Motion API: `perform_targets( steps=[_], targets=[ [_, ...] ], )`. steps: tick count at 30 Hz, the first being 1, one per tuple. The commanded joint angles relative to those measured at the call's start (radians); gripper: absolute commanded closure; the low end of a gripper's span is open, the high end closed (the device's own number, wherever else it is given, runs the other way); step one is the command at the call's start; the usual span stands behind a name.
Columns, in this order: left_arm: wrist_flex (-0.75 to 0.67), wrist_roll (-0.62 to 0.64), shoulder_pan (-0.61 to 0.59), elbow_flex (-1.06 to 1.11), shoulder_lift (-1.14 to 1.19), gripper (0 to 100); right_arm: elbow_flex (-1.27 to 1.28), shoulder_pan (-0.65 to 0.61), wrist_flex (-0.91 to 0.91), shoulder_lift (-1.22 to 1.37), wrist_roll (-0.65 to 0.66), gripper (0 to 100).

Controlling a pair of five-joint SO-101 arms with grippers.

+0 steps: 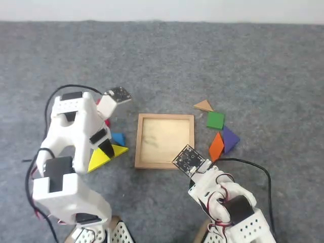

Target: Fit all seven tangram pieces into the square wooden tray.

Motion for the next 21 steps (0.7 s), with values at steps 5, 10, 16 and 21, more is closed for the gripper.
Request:
perform_targets(
  steps=[5, 10, 16, 21],
  targets=[
    [0.236, 0.035, 0.005, -0.193, -0.017, 76, 0.017, -0.004, 0.005, -0.015, 0.002, 99.0],
    [0.235, 0.029, 0.012, -0.185, 0.003, 74, 0.017, -0.004, 0.005, -0.015, 0.002, 99.0],
    [0.158, -0.092, -0.012, -0.165, 0.081, 64, 0.017, -0.004, 0.005, -0.015, 0.002, 99.0],
    [0.012, -0.075, -0.037, -0.174, 0.164, 64, 0.017, -0.004, 0.005, -0.015, 0.002, 99.0]
  ],
)
